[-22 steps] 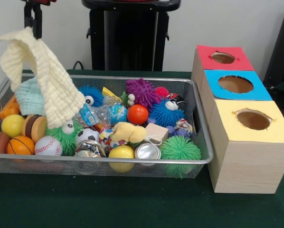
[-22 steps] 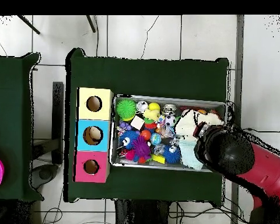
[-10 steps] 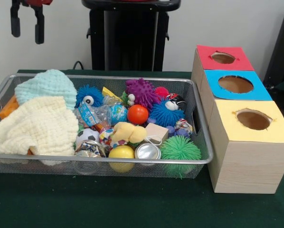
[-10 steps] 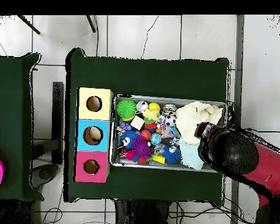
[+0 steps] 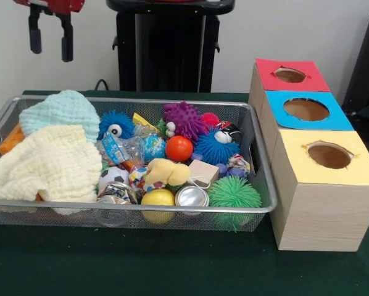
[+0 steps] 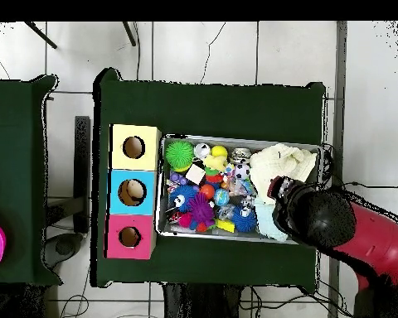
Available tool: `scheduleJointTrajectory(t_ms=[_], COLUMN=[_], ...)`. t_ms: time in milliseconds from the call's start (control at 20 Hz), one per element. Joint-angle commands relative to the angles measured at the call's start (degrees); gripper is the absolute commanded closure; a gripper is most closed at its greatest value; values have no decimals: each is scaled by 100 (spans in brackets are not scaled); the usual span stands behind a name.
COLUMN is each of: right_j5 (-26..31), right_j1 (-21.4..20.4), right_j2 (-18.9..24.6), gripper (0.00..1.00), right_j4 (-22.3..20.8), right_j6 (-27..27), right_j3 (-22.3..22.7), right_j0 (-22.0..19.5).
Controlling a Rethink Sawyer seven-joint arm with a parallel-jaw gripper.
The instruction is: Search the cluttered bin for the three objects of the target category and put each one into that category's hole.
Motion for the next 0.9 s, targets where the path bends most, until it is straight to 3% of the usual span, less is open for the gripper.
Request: scheduleJointTrajectory(t_ms=[50,350,700,900], right_j5=[-248,-222,-430,-289], right_j1=[417,451,858,813], right_j2=[346,173,-61,-175], gripper=[0,0,0,0], right_j4=[-412,-447,-444,-344], right_j6=[-5,302,777,843], right_j3=[526,462,144,94], right_j0=[293,596,1010,1168])
